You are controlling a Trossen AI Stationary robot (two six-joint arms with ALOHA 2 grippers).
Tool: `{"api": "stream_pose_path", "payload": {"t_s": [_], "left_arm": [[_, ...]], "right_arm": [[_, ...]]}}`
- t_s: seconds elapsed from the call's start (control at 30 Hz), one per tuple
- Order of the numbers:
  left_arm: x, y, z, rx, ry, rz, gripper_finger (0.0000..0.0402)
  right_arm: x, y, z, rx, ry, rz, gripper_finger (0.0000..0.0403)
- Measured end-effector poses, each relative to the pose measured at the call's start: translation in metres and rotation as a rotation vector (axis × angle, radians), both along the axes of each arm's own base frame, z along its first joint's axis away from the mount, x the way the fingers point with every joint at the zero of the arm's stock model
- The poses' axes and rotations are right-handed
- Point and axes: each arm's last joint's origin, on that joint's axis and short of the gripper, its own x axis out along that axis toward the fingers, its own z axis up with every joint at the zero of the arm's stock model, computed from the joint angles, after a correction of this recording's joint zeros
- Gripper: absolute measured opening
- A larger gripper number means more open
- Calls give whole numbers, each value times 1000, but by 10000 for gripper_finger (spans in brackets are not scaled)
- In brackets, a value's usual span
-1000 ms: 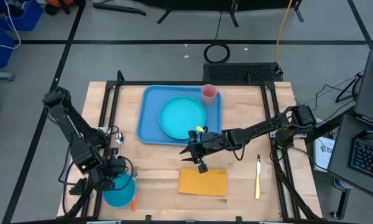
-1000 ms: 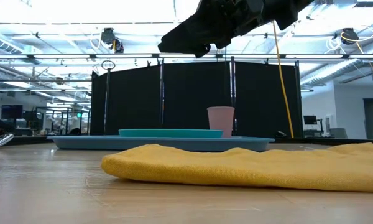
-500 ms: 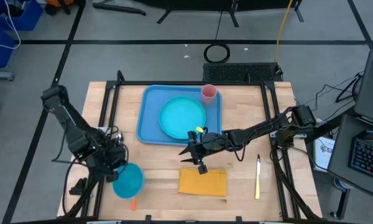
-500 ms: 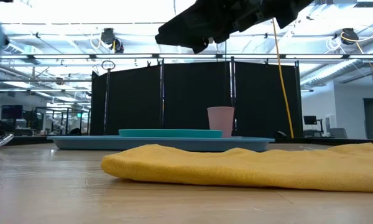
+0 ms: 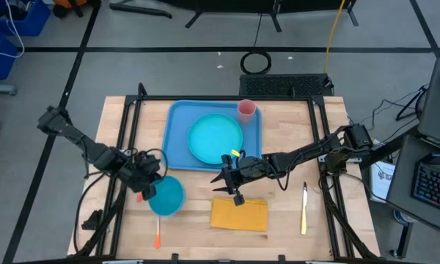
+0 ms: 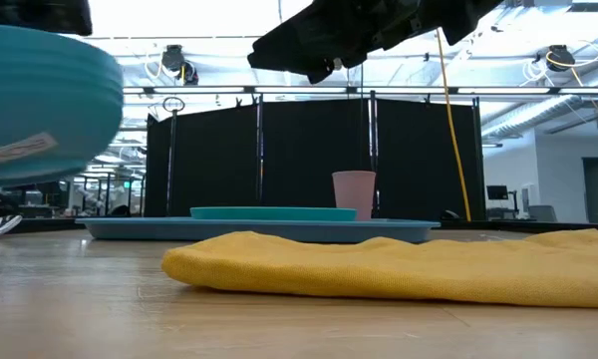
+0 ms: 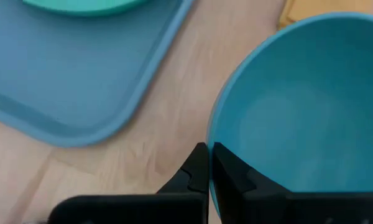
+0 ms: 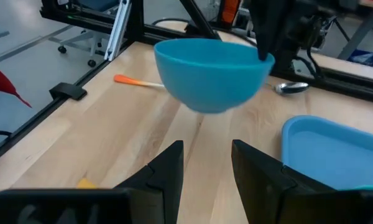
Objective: Set up tray
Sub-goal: Put the blue bowl on the green plate
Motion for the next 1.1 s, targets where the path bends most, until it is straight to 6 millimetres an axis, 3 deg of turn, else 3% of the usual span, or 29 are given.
{"api": "stream_pose_path", "payload": {"t_s": [0.43, 0.7, 1.1], "left_arm": [[26, 47, 4, -34, -40, 59, 5], [40, 74, 12, -101, -165, 56, 5], [53, 116, 14, -95, -214, 117, 5]], "right_arm": [[-9, 22, 23, -48, -135, 87, 128], [-21, 34, 41, -53, -192, 131, 128], [-24, 41, 42, -73, -205, 156, 128]]}}
